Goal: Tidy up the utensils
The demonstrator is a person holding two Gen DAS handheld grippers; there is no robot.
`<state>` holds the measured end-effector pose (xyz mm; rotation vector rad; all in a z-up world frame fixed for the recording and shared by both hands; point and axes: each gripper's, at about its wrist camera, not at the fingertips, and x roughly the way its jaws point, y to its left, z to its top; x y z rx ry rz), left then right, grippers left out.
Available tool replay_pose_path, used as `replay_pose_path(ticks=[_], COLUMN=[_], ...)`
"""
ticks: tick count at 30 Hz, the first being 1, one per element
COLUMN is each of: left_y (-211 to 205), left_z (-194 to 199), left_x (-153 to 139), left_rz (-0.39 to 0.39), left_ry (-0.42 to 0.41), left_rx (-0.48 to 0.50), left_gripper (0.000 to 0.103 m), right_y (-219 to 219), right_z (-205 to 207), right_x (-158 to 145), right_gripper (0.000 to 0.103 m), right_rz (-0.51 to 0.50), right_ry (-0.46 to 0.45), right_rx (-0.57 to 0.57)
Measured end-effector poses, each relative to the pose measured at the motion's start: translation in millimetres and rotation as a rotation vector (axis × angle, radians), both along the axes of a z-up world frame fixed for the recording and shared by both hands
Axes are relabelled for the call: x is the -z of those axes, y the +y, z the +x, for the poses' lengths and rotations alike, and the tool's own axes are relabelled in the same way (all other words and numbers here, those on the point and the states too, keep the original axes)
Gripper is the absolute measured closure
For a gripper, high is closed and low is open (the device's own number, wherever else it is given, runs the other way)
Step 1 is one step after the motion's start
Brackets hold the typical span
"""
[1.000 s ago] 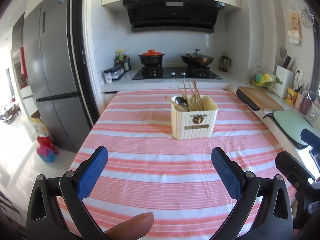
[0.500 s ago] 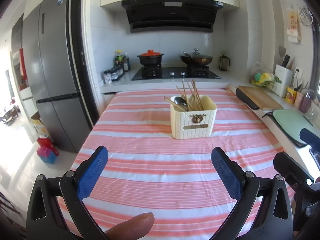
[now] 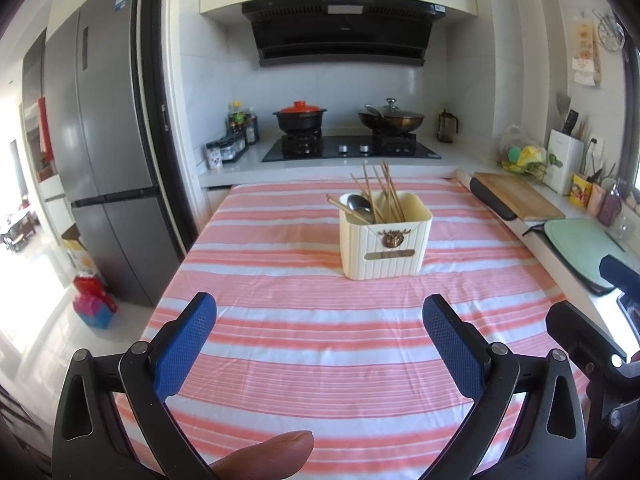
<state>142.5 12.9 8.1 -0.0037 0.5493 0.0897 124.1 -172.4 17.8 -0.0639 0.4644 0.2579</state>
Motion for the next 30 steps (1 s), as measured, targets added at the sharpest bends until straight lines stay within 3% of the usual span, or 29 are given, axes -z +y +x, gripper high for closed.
replay_pose_path(ticks=[30], left_y=[-2.9], left_z=[0.9], left_x=[-0.7], left_rz=[0.003], left_ry=[0.002], left_rx=[0.008], left_gripper=[0.0], right_y=[-3.4], right_z=[2.3], right_x=[0.3], right_gripper=[0.0], right_rz=[-0.003], right_ry=[0.002], right_rx=[-0.002])
